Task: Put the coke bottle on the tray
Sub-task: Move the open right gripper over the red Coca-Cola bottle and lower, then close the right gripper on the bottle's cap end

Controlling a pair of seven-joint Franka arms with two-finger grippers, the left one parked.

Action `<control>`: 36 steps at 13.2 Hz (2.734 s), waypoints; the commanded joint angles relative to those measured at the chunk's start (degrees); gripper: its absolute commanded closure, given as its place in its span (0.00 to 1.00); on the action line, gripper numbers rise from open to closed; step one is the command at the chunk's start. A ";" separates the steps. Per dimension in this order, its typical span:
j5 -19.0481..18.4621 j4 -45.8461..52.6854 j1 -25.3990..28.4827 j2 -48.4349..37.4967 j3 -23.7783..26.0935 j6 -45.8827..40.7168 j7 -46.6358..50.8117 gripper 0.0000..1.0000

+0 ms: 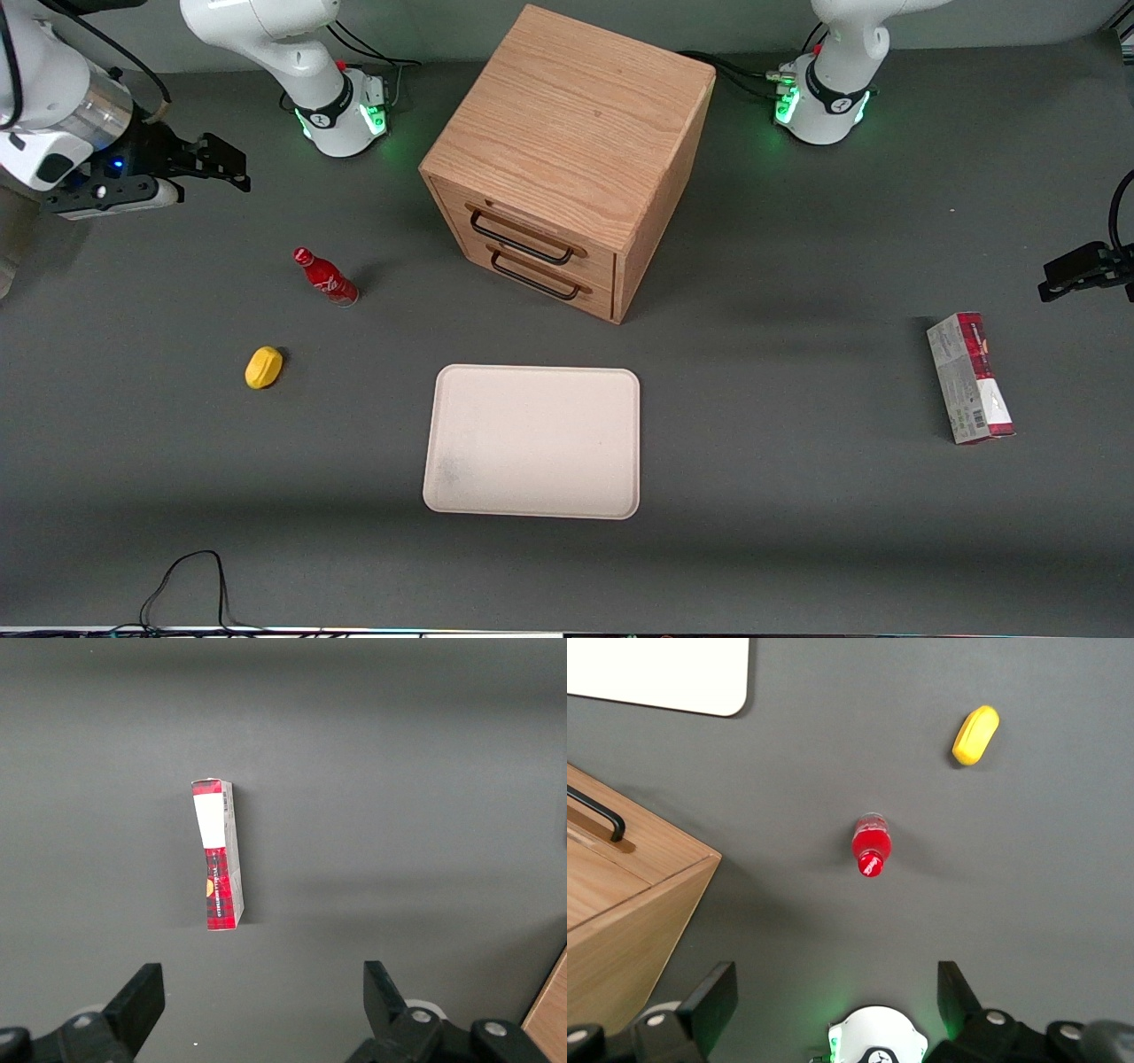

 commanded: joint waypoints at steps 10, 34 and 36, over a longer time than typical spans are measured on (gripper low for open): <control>-2.27 -29.09 0.53 -2.68 -0.42 33.10 0.09 0.00; -2.27 -37.63 0.44 2.51 -0.95 48.15 -2.11 0.78; -2.27 -37.63 0.44 2.51 -0.95 48.06 -2.11 1.00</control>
